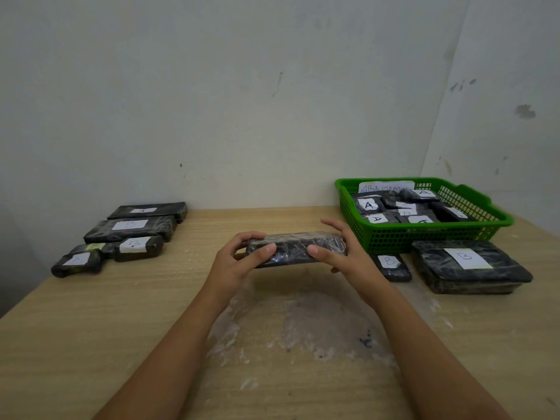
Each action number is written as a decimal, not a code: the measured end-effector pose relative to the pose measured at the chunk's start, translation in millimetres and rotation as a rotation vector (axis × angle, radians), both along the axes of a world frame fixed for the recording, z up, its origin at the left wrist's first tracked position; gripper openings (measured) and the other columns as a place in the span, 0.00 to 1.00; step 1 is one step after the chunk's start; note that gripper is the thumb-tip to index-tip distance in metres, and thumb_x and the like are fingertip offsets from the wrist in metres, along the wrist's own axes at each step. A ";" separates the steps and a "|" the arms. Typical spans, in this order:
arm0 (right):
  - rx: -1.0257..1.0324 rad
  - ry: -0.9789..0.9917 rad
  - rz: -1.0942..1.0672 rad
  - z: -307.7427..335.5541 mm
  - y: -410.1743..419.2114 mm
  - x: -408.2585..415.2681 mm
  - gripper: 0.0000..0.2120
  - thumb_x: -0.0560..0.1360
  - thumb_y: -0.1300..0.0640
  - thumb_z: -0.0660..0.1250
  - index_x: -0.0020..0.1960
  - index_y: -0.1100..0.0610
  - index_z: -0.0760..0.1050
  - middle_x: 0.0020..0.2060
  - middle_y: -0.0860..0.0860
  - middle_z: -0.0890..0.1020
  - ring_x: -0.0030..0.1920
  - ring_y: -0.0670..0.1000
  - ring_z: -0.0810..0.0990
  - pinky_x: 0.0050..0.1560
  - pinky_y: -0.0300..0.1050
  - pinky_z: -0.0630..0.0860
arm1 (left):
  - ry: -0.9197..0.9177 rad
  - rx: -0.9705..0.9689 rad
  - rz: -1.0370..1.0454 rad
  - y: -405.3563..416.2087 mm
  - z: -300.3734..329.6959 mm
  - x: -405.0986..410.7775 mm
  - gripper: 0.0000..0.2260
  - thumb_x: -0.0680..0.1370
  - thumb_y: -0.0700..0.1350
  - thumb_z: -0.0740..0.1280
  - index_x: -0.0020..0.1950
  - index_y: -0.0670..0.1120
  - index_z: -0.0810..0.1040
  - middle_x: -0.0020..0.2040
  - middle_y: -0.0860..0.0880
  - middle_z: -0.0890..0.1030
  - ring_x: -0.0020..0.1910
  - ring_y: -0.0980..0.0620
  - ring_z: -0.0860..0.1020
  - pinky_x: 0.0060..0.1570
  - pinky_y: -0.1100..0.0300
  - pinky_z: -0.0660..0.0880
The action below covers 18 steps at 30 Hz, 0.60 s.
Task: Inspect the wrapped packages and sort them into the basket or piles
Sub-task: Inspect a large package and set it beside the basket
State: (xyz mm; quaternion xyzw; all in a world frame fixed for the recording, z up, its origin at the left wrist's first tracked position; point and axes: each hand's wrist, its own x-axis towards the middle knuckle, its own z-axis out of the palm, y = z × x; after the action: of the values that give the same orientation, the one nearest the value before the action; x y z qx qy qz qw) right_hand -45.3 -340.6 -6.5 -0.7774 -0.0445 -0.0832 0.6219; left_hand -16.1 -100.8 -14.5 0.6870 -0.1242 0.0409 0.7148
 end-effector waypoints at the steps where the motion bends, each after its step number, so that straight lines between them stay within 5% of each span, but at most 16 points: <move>1: 0.011 0.003 0.016 1.1 -0.3 -0.7 0.39 0.59 0.31 0.78 0.68 0.31 0.70 0.70 0.44 0.69 0.66 0.50 0.75 0.54 0.50 0.79 | 0.000 -0.006 -0.016 0.1 -0.2 -0.5 0.25 0.66 0.56 0.82 0.58 0.48 0.83 0.58 0.46 0.83 0.47 0.55 0.85 0.44 0.64 0.79; 9: 0.099 -0.005 0.022 2.1 -2.1 -1.9 0.36 0.58 0.36 0.80 0.63 0.43 0.77 0.58 0.50 0.82 0.52 0.46 0.84 0.47 0.37 0.77 | 0.000 -0.012 -0.105 1.0 -4.9 1.7 0.30 0.63 0.58 0.78 0.62 0.46 0.80 0.60 0.46 0.82 0.52 0.54 0.84 0.48 0.63 0.79; 14: 0.115 -0.002 0.058 2.1 1.7 -3.1 0.33 0.64 0.40 0.81 0.65 0.42 0.74 0.59 0.49 0.81 0.54 0.46 0.84 0.50 0.39 0.77 | 0.022 -0.019 -0.078 2.8 -7.6 6.0 0.31 0.61 0.64 0.81 0.59 0.51 0.82 0.61 0.46 0.82 0.56 0.49 0.84 0.50 0.59 0.80; 18: 0.162 -0.034 0.084 3.6 3.4 -2.0 0.41 0.62 0.36 0.80 0.71 0.41 0.70 0.67 0.44 0.75 0.62 0.45 0.80 0.56 0.46 0.82 | 0.066 -0.059 -0.103 9.1 -6.6 8.4 0.25 0.65 0.59 0.79 0.60 0.54 0.82 0.64 0.47 0.82 0.62 0.45 0.82 0.55 0.54 0.78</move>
State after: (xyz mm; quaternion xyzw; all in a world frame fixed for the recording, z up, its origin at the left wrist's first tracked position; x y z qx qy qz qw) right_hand -47.2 -337.2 -2.9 -0.7203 -0.0808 -0.0733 0.6850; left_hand -7.7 -91.7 -21.1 0.6595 -0.1345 -0.0148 0.7395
